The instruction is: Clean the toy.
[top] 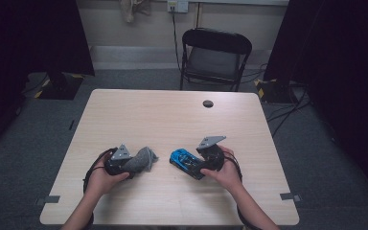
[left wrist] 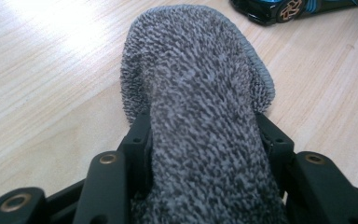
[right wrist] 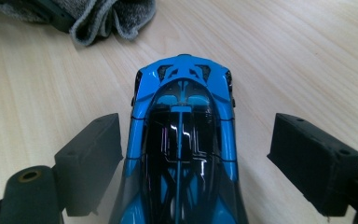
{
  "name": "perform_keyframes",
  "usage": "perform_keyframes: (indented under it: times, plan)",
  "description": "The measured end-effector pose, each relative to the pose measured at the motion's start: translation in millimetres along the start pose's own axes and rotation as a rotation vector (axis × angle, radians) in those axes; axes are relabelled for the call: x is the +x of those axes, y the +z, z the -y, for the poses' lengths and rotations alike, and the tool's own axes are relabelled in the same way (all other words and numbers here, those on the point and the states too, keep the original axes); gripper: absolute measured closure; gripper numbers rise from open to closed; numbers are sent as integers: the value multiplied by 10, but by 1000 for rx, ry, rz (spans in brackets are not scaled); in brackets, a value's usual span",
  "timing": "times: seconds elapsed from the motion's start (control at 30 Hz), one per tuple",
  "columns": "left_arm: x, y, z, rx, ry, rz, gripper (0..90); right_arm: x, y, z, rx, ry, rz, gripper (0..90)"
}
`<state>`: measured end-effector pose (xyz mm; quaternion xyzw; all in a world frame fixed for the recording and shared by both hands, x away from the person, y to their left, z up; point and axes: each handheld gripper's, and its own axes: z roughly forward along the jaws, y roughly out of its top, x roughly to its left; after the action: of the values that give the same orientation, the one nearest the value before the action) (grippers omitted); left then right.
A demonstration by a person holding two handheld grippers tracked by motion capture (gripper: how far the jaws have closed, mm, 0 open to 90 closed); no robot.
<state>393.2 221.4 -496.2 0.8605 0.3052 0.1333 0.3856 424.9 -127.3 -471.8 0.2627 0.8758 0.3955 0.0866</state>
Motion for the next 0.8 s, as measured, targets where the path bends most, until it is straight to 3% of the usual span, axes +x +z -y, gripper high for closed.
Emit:
perform_keyframes:
  times: [0.17,0.47,0.8]
  plan:
    - [-1,0,-2,1,2,-1,500,48,100,-30,20,-14,-12,164]
    - [-1,1,-2,1,0,-1,499,76,241,-43,75,-25,9,166]
    - [-1,1,-2,1,1,1,495,101,336,-88,85,-24,21,180]
